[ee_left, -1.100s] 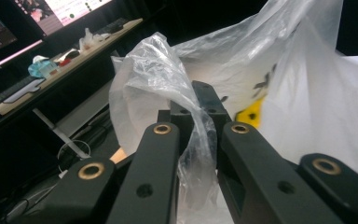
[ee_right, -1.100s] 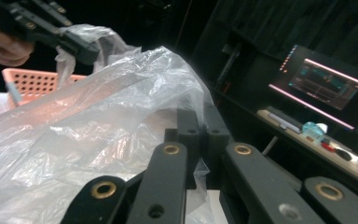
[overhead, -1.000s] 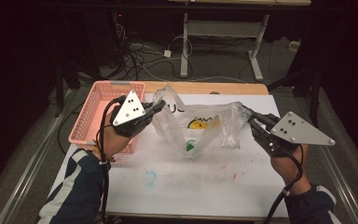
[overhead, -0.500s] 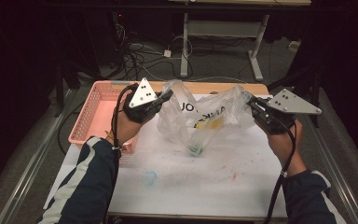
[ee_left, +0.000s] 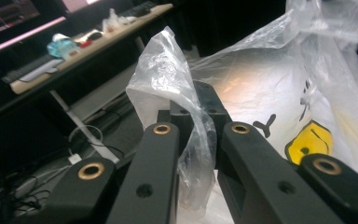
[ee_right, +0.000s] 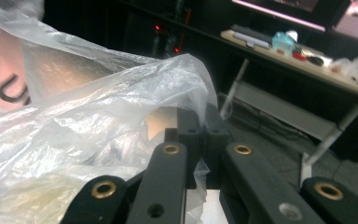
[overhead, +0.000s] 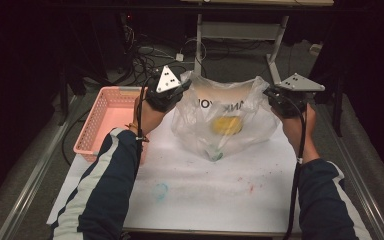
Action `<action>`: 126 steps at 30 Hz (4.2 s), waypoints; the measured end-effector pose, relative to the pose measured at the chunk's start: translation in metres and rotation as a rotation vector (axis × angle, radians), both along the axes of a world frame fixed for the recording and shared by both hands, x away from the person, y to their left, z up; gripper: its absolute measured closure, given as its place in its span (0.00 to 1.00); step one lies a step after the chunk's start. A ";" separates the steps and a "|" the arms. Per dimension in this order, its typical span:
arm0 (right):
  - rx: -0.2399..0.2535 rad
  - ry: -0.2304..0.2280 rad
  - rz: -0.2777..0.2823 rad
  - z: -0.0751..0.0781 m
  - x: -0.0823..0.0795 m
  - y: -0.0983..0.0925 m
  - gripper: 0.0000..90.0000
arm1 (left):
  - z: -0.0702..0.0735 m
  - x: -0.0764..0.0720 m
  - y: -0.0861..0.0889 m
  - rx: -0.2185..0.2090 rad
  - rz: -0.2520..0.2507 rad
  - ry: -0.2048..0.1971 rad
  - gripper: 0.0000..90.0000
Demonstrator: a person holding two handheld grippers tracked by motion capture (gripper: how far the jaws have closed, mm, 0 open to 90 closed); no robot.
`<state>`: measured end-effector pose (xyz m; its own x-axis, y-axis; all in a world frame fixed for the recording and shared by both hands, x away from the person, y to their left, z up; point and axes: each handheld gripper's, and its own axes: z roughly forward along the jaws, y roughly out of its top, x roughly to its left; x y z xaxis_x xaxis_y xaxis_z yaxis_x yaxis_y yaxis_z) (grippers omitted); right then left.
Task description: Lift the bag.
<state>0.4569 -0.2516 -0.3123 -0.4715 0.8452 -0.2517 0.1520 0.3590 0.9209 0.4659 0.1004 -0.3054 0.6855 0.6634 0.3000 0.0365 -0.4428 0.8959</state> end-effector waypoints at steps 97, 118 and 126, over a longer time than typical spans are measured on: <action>-0.065 0.049 -0.251 0.052 0.090 0.003 0.95 | 0.019 0.056 0.013 -0.012 0.303 -0.035 0.78; 0.024 -0.050 -0.104 0.038 0.041 -0.003 0.35 | 0.005 0.035 0.039 -0.080 0.277 0.015 0.44; 0.022 -0.041 -0.075 0.026 0.022 -0.005 0.33 | -0.003 0.004 0.046 -0.066 0.173 0.025 0.30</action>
